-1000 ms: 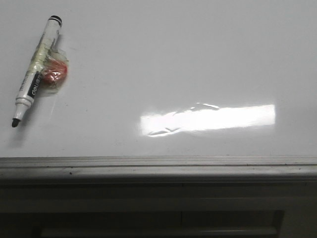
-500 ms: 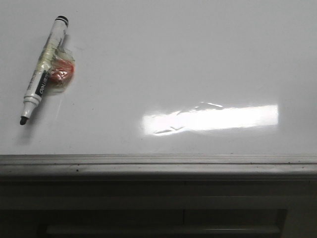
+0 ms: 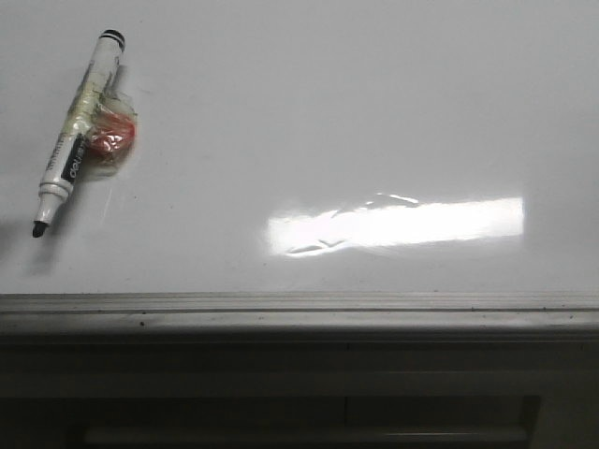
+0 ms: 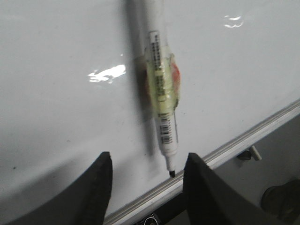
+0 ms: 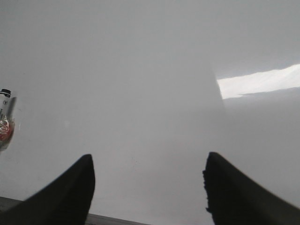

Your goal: Write number 0 on whiteboard

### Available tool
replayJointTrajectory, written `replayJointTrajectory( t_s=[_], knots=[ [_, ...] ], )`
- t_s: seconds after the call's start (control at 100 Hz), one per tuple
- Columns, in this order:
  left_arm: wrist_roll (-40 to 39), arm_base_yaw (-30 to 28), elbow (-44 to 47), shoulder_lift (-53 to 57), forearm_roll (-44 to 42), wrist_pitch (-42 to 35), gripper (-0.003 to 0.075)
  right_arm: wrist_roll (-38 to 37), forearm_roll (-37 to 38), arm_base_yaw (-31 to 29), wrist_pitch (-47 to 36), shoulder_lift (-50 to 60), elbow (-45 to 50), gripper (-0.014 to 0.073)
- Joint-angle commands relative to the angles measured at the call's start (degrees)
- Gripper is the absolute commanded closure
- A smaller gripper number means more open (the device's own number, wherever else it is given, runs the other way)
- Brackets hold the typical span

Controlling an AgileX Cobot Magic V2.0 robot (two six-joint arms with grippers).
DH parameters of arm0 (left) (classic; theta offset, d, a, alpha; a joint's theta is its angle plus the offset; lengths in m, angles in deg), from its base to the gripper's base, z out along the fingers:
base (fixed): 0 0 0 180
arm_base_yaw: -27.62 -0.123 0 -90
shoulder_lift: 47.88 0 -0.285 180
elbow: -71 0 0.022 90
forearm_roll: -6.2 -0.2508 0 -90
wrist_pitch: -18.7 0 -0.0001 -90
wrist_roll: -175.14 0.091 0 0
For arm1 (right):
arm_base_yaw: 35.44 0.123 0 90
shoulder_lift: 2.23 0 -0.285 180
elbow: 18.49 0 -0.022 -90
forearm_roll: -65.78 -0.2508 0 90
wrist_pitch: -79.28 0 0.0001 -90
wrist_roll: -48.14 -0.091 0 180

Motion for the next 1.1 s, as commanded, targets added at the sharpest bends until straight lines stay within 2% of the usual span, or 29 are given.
replayJointTrajectory(
  t_s=[0.0, 0.31, 0.66, 0.73, 0.8, 0.87, 0.89, 0.91, 1.09],
  knots=[
    [-1.6, 2.3, -2.1, -0.6, 1.6, -4.4, 0.0413, 0.7, 0.3, -0.4, -4.1, -1.2, -2.1, 0.0160],
    [-3.6, 4.0, -2.1, -6.2, -0.1, -6.8, 0.0382, 0.7, 0.3, -0.4, -4.0, -1.2, -2.1, 0.0160],
    [-3.6, 4.0, -2.1, -12.4, -0.1, -6.8, 0.0389, 0.7, 0.3, -0.4, -3.8, -1.2, -2.1, 0.0160],
    [-3.6, 4.0, -2.1, -13.3, -0.1, -6.3, 0.0428, 0.7, 0.3, -0.4, -3.2, -1.2, -2.1, 0.0160],
    [-3.6, 4.0, -2.1, -14.2, -0.1, -5.7, 0.0519, 1.6, 0.3, -0.4, -2.1, -1.2, -2.1, 0.0160],
    [-3.5, 4.0, -2.1, -14.5, -0.3, -5.1, 0.0658, 3.6, 0.3, -0.4, -0.3, -1.2, -3.2, 0.0160],
    [-2.7, 4.0, -2.1, -14.5, -0.4, -4.8, 0.0719, 4.5, 0.2, -0.4, 0.6, -1.2, -3.7, 0.0160],
    [-2.2, 4.0, -2.1, -14.5, -0.2, -4.6, 0.0743, 5.6, 0.0, -0.4, 1.0, -1.2, -4.4, 0.0160],
    [5.5, 8.0, -4.8, -14.2, 0.1, -1.9, 0.0740, 20.0, -4.3, -0.4, 2.9, -2.6, -11.1, 0.0160]
  ],
)
